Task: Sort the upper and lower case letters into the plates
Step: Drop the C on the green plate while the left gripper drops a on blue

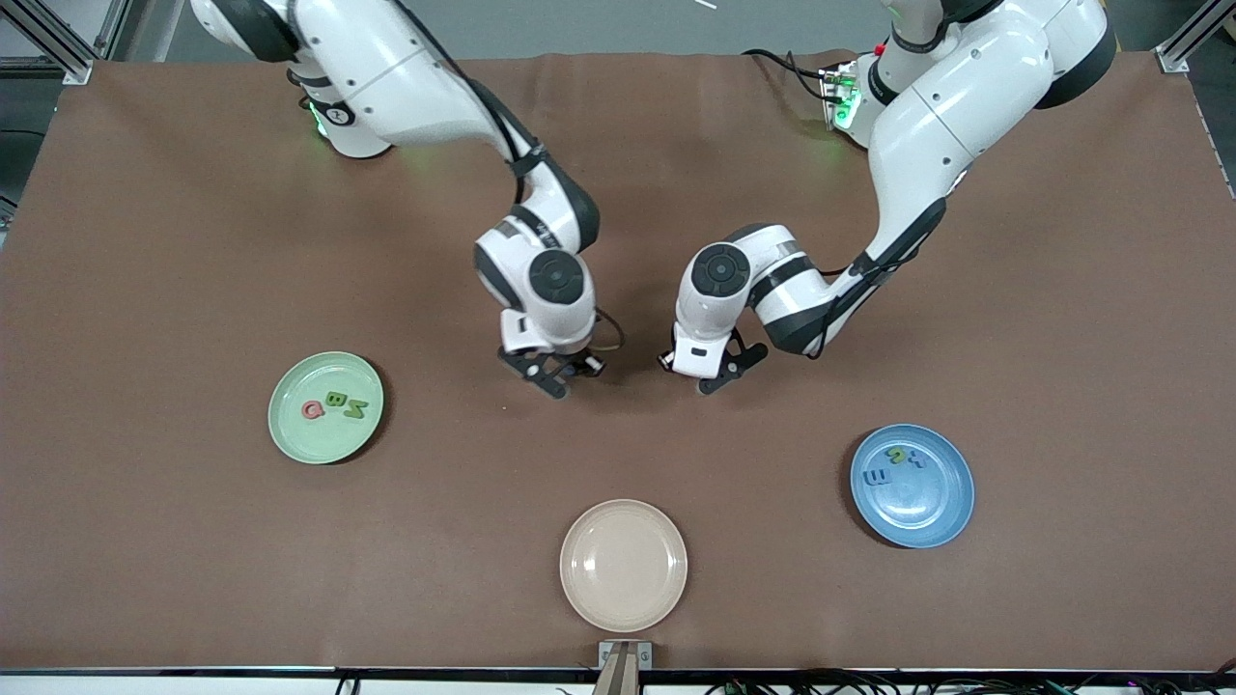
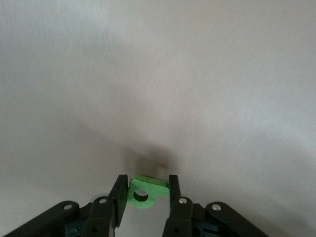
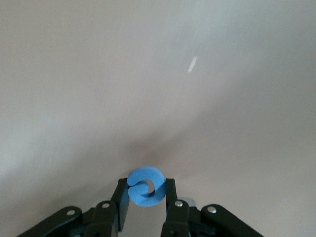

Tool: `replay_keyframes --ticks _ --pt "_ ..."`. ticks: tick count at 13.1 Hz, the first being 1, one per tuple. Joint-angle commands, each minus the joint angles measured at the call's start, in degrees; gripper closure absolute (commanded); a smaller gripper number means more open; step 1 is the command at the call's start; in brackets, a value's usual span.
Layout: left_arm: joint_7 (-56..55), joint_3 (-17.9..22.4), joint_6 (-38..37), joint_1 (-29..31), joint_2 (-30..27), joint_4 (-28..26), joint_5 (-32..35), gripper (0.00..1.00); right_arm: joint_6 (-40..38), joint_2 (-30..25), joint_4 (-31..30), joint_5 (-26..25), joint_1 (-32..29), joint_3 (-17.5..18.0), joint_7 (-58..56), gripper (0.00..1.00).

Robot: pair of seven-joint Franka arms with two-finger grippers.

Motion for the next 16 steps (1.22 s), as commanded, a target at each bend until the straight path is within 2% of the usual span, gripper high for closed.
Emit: replay_keyframes --ticks 1,4,8,13,14,15,16 --pt "4.1 0.24 -3.73 1.99 -1.82 3.6 1.12 0.99 -3.33 -8.77 -6.95 -0.42 -10.95 1.42 -16.6 1.0" --pt "14.18 0.24 -7.87 6.2 -1.82 9.14 1.03 0.99 -1.93 -9.94 -9.88 -0.42 -21.68 1.24 -34.2 1.0" --pt "31.58 0.24 -7.96 16.04 -1.91 11.27 1.12 0.99 3.07 -8.01 -9.88 -0.34 -33.56 1.42 -52.76 1.0" --pt "47.94 0.51 -7.62 24.57 -0.86 11.27 0.95 0.98 9.66 -2.39 -10.05 -0.34 -36.12 1.42 -55.25 0.98" --pt "50.85 1.29 -7.01 25.63 -0.16 11.27 0.77 0.98 9.85 -2.03 -9.97 -0.34 -36.22 1.42 -55.34 0.78" --pt "53.49 2.87 -5.87 25.64 -0.06 11.27 0.77 0.95 9.5 -2.11 -9.88 -0.34 -36.22 1.42 -55.34 0.27" --pt "54.9 4.1 -4.9 25.38 0.03 11.27 0.77 0.85 9.24 -2.29 -9.88 -0.34 -36.22 1.5 -55.26 0.0"
